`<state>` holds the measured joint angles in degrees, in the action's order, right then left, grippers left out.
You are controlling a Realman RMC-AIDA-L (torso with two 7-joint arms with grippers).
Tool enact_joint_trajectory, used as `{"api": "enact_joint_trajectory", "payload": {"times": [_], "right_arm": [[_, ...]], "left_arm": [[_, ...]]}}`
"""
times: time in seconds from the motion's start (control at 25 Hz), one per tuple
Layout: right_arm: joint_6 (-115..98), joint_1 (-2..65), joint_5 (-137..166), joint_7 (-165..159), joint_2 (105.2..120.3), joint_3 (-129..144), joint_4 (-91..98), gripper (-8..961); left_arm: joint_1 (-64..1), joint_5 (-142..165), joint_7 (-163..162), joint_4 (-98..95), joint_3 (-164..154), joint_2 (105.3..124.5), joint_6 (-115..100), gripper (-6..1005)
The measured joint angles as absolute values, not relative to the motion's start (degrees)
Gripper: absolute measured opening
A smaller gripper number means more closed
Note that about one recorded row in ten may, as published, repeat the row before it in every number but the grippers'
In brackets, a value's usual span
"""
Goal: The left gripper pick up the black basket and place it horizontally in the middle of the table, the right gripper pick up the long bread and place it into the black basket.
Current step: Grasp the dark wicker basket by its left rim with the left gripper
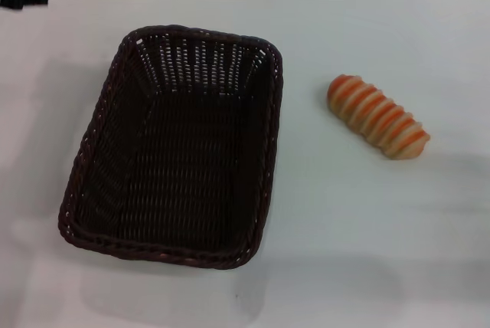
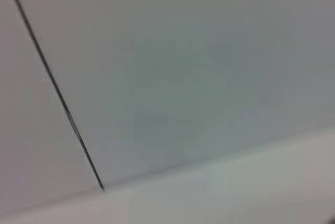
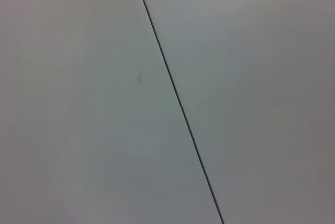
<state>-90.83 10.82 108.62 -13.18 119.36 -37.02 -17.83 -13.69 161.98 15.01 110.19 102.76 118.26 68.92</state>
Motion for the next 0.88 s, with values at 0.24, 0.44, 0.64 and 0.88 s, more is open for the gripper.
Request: {"api": "enact_joint_trajectory", "payload": {"times": [0.24, 0.44, 0.64, 0.88], "right_arm": [[-90.98, 11.01, 108.62, -13.34, 119.28, -36.94, -17.87, 731], [-91.51, 10.95, 108.63, -13.45, 119.26, -36.91, -17.81, 732], [-91.51, 10.74, 108.62, -13.5, 119.2, -36.91, -17.76, 732], [-91.51, 10.72, 108.63, -13.54, 119.18, -36.88, -17.64, 731]], "left_arm": [[-12.54, 159.95, 12.24, 112.78, 99.67, 118.23, 77.38, 767], [-11.79, 159.72, 10.89, 110.32, 96.77, 118.24, 78.95, 763], [-11.04, 158.6, 8.71, 109.04, 92.98, 118.23, 79.71, 759], [-11.28, 157.78, 7.97, 107.84, 90.31, 118.32, 79.86, 754]]}}
